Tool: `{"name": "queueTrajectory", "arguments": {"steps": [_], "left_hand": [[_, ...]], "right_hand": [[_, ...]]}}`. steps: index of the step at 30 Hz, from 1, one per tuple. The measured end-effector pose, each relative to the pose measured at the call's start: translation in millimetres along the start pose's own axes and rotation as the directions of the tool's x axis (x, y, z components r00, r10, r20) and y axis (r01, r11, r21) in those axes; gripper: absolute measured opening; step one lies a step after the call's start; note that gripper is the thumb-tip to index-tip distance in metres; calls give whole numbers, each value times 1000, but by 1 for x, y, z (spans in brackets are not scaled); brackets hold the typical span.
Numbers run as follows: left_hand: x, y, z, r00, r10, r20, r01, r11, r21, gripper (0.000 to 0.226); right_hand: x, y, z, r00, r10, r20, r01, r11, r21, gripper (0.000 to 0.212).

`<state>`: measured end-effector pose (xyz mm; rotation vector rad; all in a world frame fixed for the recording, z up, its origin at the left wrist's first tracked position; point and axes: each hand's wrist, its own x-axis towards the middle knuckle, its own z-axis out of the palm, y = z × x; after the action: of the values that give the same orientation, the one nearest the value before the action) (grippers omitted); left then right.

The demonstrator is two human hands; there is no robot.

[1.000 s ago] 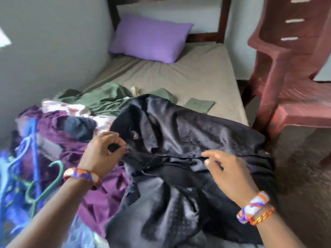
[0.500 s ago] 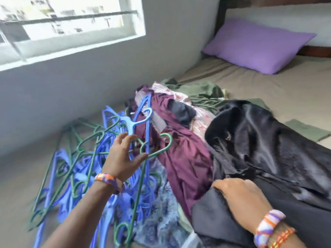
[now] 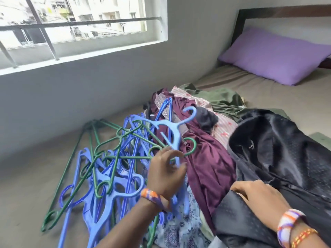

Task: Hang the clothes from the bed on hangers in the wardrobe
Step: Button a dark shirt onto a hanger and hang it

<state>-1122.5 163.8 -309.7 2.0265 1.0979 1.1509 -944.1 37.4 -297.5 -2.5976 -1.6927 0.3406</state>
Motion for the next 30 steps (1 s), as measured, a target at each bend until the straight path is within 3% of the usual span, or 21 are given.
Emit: {"name": "queueTrajectory", "arguments": {"steps": [3,5,6,8,10,12,13,16,19,22,24,27,30], "left_hand": [[-15,23,24,985,11,173,9,993,-114,32],[-24,38,38,958,60,281,1,977,-213,28],[-29,45,43,939,91,331,-6,968,-250,27],[-36,55,53,896,126,426,27,942,-334,27],[-38,61,60,869,100,485,147,883,-445,29],[-39,65,65,856,82,510,258,787,-560,27],[-39,68,65,849,81,522,308,726,-615,29],[-38,77,67,820,156,550,350,623,-699,33],[-26,91,68,803,264,535,220,703,-676,24],[1,95,75,891,209,403,126,739,-662,12],[23,89,85,944,127,306,80,807,-585,8],[50,82,107,971,59,234,21,944,-328,22],[59,92,134,953,136,270,-91,980,-175,15]], "right_hand": [[8,6,12,987,62,-150,6,910,416,19],[11,0,13,944,179,-277,40,770,637,17],[13,-4,11,934,243,-263,38,664,746,22],[11,-16,8,944,307,-123,32,287,958,34],[7,-20,5,960,277,42,-12,-108,994,34],[0,-19,3,962,207,177,-94,-357,930,37],[-2,-17,1,961,188,204,-109,-422,900,37],[-7,-9,-9,954,217,206,-76,-488,869,30],[-14,7,-16,962,208,178,-31,-564,825,26],[-25,35,-28,952,264,157,60,-661,748,24],[-33,56,-34,937,308,164,118,-722,682,20],[-44,81,-39,928,343,146,152,-706,691,17],[-51,103,-39,911,403,84,217,-642,735,20]]}}
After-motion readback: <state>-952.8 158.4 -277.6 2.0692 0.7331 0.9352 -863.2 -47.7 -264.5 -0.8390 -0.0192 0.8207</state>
